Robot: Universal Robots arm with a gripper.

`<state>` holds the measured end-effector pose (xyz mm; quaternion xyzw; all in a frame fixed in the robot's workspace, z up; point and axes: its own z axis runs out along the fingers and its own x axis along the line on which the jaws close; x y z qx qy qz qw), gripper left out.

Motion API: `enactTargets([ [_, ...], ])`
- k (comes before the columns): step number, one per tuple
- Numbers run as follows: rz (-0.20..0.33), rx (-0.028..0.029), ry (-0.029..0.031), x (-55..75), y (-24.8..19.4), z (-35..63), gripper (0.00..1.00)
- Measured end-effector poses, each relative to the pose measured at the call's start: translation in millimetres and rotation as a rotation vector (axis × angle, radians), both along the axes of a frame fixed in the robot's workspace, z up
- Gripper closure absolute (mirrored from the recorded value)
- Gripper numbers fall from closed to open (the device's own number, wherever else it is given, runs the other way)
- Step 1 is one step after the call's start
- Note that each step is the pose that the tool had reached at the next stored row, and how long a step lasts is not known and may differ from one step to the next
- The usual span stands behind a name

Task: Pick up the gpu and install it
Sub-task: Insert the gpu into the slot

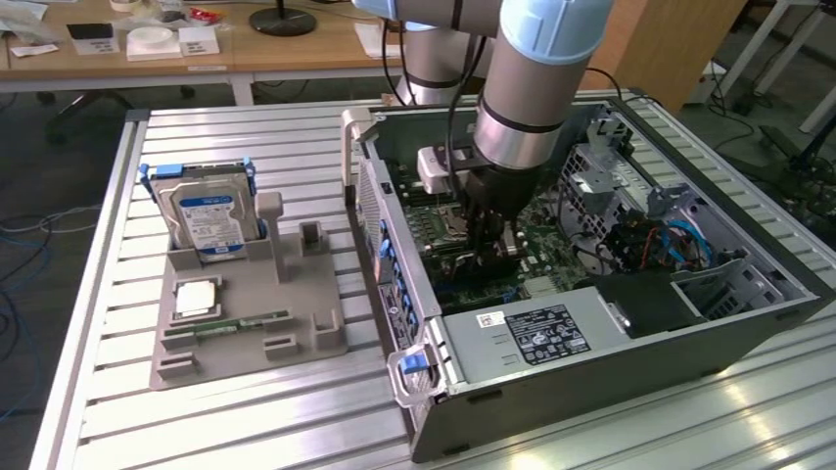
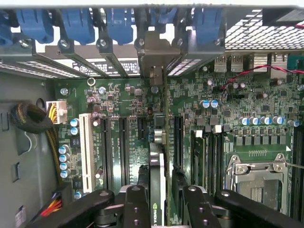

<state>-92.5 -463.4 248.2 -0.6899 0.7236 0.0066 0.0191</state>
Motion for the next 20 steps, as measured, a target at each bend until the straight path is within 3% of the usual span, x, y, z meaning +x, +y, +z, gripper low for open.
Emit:
enactTargets([
  [6, 0.000, -0.0001, 0.0000, 0.0, 0.0, 3.1, 0.66],
  [20, 0.000, -0.0001, 0.0000, 0.0, 0.1, 41.4, 0.66],
])
